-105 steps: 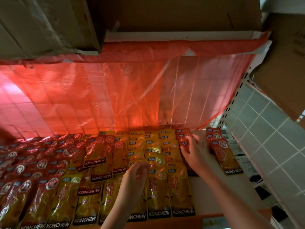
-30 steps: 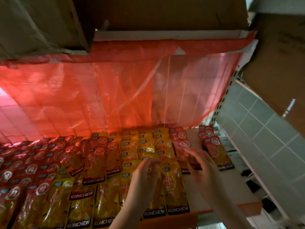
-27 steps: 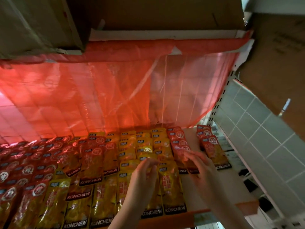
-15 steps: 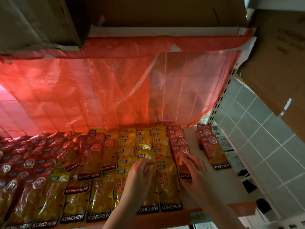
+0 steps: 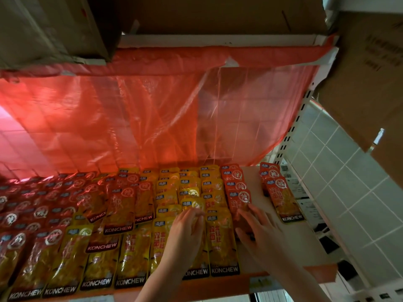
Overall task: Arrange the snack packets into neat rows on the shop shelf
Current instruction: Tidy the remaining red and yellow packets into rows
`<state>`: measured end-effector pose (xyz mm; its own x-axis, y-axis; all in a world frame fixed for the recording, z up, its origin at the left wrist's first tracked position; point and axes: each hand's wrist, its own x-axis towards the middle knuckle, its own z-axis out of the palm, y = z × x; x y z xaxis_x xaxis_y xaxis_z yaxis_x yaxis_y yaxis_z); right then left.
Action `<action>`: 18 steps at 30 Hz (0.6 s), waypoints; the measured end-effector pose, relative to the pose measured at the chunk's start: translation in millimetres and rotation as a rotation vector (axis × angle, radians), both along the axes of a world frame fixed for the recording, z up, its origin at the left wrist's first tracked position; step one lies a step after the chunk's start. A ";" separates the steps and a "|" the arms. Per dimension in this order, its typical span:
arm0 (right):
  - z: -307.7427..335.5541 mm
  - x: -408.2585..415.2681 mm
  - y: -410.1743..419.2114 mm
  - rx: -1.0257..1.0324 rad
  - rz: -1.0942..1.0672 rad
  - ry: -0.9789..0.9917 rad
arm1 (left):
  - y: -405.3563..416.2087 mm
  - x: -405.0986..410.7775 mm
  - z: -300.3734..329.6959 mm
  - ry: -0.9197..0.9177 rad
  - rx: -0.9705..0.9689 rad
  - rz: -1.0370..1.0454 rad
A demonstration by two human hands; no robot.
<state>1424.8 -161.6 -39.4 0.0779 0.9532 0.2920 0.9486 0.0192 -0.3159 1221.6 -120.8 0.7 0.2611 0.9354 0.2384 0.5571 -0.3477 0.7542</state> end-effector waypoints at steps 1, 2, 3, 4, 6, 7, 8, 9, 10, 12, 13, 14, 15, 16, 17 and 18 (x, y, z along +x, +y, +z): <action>0.1 0.2 0.2 0.005 -0.002 -0.011 | 0.0 0.0 -0.3 0.002 0.000 -0.002; 0.6 0.2 0.4 0.018 -0.003 -0.027 | -0.2 -0.3 -0.4 0.003 -0.001 -0.005; 1.1 -0.1 0.6 0.033 -0.002 -0.033 | -0.6 -0.8 -0.3 0.001 -0.005 -0.008; 1.5 -0.5 0.9 0.044 -0.001 -0.024 | -1.2 -1.6 0.6 -0.004 -0.006 -0.010; 1.9 -0.9 2.4 0.072 0.000 0.003 | -2.7 -3.7 1.8 -0.015 -0.013 -0.008; 2.2 -1.0 3.6 0.089 0.000 0.021 | -2.9 -4.8 2.0 -0.022 -0.016 -0.003; 2.9 -1.6 5.0 0.110 0.007 0.048 | -3.1 -6.9 2.0 -0.027 -0.018 0.006; 3.6 -1.7 6.4 0.138 0.017 0.081 | -2.8 -9.0 1.9 -0.027 -0.020 0.019; 4.4 -2.0 7.9 0.164 0.029 0.113 | -2.7 -11.6 1.9 -0.024 -0.017 0.032; 7.3 -5.4 11.4 0.194 0.051 0.156 | -1.8 -19.2 1.1 -0.011 0.003 0.069; 9.3 -9.1 13.5 0.190 0.071 0.187 | -1.3 -24.0 0.6 0.002 0.019 0.100; 12.4 -13.8 15.5 0.182 0.094 0.228 | -0.8 -29.0 0.5 0.020 0.038 0.141; 15.6 -19.1 17.5 0.182 0.117 0.264 | 0.1 -33.9 0.1 0.039 0.055 0.191; 18.7 -25.7 20.3 0.191 0.145 0.283 | 0.4 -40.1 0.4 0.057 0.065 0.250; 22.1 -32.5 22.4 0.192 0.171 0.284 | 0.7 -46.1 0.7 0.074 0.066 0.309; 25.6 -40.6 24.7 0.183 0.198 0.268 | 0.6 -53.2 0.8 0.092 0.068 0.363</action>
